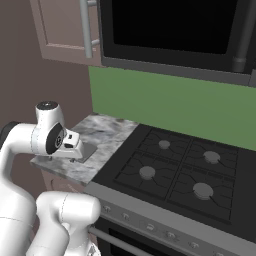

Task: Take the chicken drumstick from the fridge and place it on the digital scale on the counter by the fridge. Wait a few seconds for a reading, then move it to the plate on the dining counter.

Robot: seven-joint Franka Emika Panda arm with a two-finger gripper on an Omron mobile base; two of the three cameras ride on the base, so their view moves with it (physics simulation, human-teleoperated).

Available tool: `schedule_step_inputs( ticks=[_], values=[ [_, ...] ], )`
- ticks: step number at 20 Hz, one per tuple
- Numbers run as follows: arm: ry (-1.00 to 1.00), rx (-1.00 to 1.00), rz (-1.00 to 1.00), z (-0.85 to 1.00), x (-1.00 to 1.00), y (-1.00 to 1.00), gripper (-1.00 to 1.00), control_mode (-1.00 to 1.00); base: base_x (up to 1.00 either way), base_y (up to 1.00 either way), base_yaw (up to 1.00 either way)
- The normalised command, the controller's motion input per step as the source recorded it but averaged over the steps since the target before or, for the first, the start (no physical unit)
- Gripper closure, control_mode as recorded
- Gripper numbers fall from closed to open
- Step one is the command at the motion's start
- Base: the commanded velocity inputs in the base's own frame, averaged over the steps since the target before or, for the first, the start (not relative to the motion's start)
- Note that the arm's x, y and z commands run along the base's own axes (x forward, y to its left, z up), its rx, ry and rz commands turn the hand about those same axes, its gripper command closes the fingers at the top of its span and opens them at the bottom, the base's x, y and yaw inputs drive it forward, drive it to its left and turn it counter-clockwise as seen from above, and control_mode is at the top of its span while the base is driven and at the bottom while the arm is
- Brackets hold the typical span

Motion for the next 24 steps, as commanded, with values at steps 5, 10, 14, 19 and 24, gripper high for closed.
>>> schedule_step_inputs(
  ticks=[5, 10, 14, 19, 24],
  values=[
    [0.00, 0.00, 0.00, 0.00, 0.00, 0.00, -1.00, -1.00, 0.00, 0.00, 0.00],
    [0.00, 0.00, 0.00, 0.00, 0.00, 0.00, -1.00, -1.00, 0.00, 0.00, 0.00],
    [0.00, 0.00, 0.00, 0.00, 0.00, 0.00, -1.00, -1.00, 0.00, 0.00, 0.00],
    [0.00, 0.00, 0.00, 0.00, 0.00, 0.00, -1.00, -1.00, 0.00, 0.00, 0.00],
    [0.00, 0.00, 0.00, 0.00, 0.00, 0.00, -1.00, -1.00, 0.00, 0.00, 0.00]
  ],
)
